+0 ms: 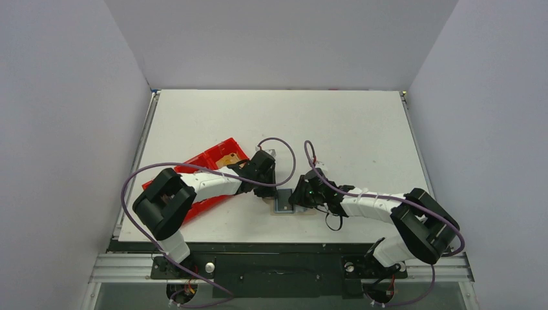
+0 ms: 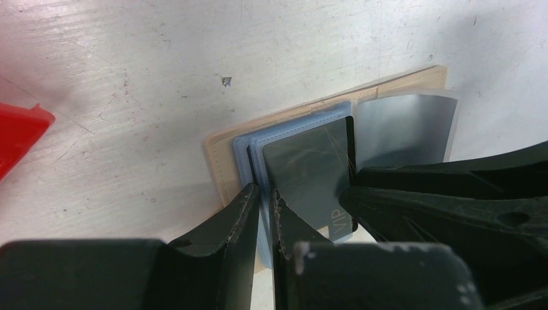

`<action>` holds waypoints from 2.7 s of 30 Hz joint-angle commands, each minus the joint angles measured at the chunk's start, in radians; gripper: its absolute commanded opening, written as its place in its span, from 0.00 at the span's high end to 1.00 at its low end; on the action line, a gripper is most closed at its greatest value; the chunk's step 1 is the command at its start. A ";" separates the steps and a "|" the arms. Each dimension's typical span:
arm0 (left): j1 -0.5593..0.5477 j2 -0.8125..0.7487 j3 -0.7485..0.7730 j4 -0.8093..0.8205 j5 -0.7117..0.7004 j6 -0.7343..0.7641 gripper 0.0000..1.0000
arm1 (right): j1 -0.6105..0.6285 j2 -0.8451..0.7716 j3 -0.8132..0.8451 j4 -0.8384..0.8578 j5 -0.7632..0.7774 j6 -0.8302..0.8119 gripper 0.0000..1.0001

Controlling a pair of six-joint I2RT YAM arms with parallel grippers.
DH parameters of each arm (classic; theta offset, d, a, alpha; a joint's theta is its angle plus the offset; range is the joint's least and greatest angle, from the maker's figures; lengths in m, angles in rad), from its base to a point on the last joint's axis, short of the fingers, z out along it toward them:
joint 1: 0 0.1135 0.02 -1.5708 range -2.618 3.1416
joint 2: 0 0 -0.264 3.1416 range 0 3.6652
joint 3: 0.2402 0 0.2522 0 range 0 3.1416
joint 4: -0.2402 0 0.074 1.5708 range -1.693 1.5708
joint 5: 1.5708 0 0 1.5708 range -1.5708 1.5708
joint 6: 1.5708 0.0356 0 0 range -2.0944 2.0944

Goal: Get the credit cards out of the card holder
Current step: Remove the credit card from the card holder.

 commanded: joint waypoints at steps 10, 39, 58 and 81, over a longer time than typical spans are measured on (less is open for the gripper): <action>-0.034 0.072 0.036 -0.013 -0.045 -0.029 0.95 | -0.041 0.023 -0.073 0.173 -0.068 0.052 0.83; -0.035 0.076 0.039 -0.076 -0.085 -0.055 1.00 | -0.120 0.013 -0.206 0.427 -0.183 0.171 0.89; -0.034 0.062 0.009 -0.073 -0.093 -0.068 1.00 | -0.143 0.030 -0.238 0.493 -0.206 0.198 0.94; -0.035 0.053 -0.008 -0.064 -0.096 -0.087 1.00 | -0.143 0.023 -0.281 0.572 -0.217 0.250 1.00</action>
